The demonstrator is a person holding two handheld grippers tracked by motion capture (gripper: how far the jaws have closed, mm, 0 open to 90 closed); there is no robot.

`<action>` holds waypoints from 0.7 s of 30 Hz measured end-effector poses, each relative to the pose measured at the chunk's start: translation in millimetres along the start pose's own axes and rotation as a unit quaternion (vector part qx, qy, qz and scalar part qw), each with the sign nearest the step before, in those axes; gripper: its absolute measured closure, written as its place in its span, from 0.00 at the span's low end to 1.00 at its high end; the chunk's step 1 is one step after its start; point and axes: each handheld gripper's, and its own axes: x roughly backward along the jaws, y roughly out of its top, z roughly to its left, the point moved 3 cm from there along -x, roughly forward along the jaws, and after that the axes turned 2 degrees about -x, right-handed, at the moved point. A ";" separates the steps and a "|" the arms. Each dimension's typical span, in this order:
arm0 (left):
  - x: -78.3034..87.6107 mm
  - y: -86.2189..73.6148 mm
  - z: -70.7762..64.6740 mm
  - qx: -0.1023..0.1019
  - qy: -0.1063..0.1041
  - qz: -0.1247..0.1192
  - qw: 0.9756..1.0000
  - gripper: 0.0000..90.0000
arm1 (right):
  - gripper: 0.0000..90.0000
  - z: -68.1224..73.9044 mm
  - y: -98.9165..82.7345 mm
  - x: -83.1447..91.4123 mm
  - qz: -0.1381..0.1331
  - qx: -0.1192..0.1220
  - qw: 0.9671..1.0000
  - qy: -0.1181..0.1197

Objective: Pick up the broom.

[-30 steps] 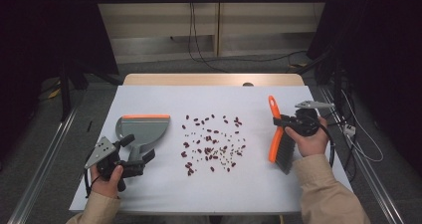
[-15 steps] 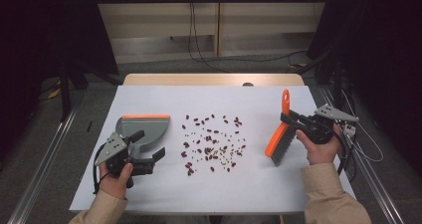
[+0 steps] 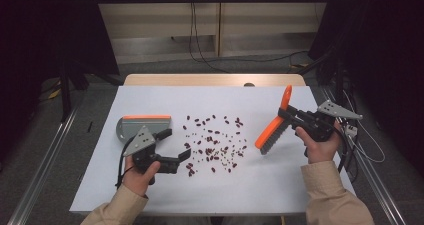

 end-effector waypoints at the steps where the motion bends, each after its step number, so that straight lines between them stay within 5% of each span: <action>1: -7.9 2.1 -3.4 -0.004 -0.005 0.001 1.000 0.04 | 0.77 1.1 1.0 -1.5 -0.002 0.003 1.000 0.000; 14: -101.5 6.6 -26.0 0.016 -0.074 0.051 0.996 0.17 | 0.77 22.5 12.8 -30.4 -0.001 -0.002 0.999 0.034; 21: -126.3 2.1 -25.4 0.020 -0.066 0.070 0.995 0.35 | 0.78 46.0 16.7 -57.1 0.001 -0.003 0.998 0.068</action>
